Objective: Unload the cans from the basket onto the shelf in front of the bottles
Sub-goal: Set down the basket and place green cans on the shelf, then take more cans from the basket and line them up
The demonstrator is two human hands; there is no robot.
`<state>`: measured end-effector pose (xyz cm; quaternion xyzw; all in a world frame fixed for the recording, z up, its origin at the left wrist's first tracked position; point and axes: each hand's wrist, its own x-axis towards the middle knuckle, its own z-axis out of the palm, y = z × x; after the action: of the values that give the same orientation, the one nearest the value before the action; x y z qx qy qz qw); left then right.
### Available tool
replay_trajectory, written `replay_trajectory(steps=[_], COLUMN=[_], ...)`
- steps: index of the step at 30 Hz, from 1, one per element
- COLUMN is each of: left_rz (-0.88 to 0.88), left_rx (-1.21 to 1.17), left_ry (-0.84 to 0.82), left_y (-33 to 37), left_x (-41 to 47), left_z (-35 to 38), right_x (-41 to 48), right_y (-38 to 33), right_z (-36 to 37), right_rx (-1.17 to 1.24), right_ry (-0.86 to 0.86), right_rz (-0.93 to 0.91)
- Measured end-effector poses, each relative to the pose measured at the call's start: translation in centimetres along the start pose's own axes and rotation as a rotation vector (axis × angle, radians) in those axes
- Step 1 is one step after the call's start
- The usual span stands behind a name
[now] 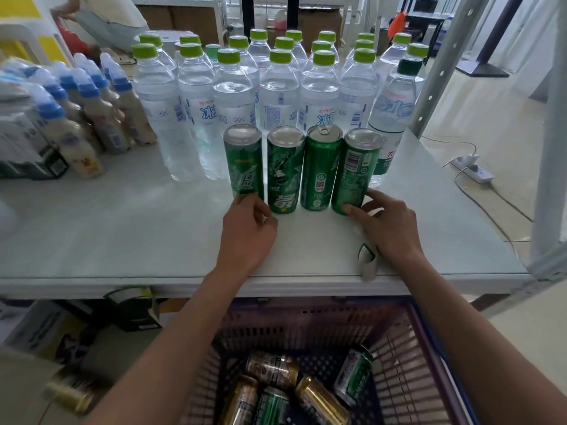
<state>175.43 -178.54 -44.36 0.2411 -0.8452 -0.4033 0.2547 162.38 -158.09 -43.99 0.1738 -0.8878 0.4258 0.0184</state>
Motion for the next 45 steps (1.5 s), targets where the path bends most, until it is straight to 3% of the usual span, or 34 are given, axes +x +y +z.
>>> replay_trajectory(steps=[8,11,13,17,20,24,29,32,37,40,45], left_rz=[0.061,0.061,0.149,0.443,0.416,0.334,0.065,-0.072,-0.138,-0.182,-0.253], left_rx=[-0.066,-0.242,-0.246,-0.059,0.076,0.494,0.611,0.694,0.735,0.709,0.61], left_ry=[-0.106,-0.342,-0.495,-0.654,-0.844,-1.171,-1.249,-1.289,-1.293,-1.217,-1.177], left_y=[0.0,1.1,1.6,2.2,1.4,-3.4,-12.1,-15.7,-17.0,-17.2,-17.0], left_x=[-0.2,-1.3,-3.0,-6.6,-7.9,-9.8,-13.1,-16.6,-20.4,-21.3,-22.1], left_z=[-1.2,-2.2,-2.4,-1.9,-0.8,2.1,4.8,6.7,9.1,10.1,11.9], right_x=[-0.2,-1.3,-3.1,-7.3,-9.0,-10.6,-10.2,-11.8,-17.0,-18.9,-18.5], right_y=[-0.6,-2.1,-2.6,-3.7,-3.6,-1.4,6.6,10.8,13.5,14.8,14.8], right_z=[-1.1,-2.4,-3.0,-2.8,-1.5,0.6,5.6,8.7,13.0,14.2,13.5], right_rx=[0.074,-0.016,-0.173,-0.359,-0.499,-0.629,-0.725,-0.634,-0.777,-0.782,-0.738], right_ry=[-0.104,-0.198,-0.241,-0.532,-0.711,-1.098,-1.446,-1.475,-1.466,-1.353,-1.297], right_rz=[0.063,0.1,-0.032,-0.322,-0.432,-0.304,-0.01,0.195,-0.052,-0.113,-0.003])
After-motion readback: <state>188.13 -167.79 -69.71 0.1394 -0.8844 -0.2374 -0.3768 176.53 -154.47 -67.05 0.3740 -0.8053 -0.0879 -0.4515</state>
